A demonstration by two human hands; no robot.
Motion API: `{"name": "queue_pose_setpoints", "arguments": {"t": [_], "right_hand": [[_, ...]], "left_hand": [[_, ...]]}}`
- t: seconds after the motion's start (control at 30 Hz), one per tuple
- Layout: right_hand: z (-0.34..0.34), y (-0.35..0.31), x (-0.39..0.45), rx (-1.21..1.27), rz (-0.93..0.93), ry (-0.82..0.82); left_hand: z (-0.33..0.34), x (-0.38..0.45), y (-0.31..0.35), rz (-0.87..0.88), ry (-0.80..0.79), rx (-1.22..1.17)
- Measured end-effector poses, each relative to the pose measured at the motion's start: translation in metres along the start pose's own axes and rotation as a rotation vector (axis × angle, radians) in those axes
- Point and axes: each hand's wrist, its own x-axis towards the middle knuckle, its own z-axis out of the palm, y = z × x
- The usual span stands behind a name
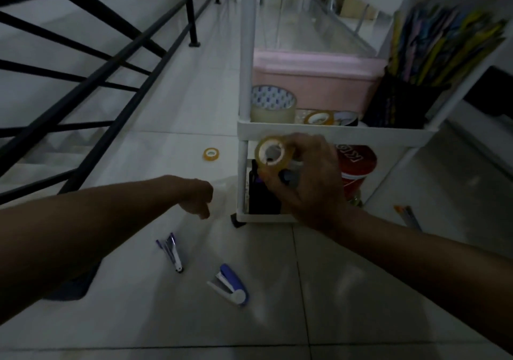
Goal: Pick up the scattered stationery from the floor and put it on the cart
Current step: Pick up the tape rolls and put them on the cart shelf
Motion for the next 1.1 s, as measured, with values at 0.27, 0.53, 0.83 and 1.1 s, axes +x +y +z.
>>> {"name": "queue_pose_setpoints", "arguments": {"t": [0.27, 0.53, 0.83, 1.1], "right_hand": [[-0.006, 0.012, 0.05, -0.384, 0.371, 0.136], [0.006, 0.005, 0.034, -0.352, 0.236, 0.029], [0.06, -0.031, -0.037, 0.049, -0.198, -0.715], [0.118, -0.017, -0.072, 0.068, 0.163, -0.979]], "left_hand": [[-0.013, 0.004, 0.012, 0.079, 0.159, 0.313], [-0.012, 0.016, 0.022, 0.144, 0.328, 0.311], [0.011, 0.04, 0.008, 0.134, 0.225, 0.348], [0.001, 0.096, -0.015, 0.083, 0.327, 0.29]]}}
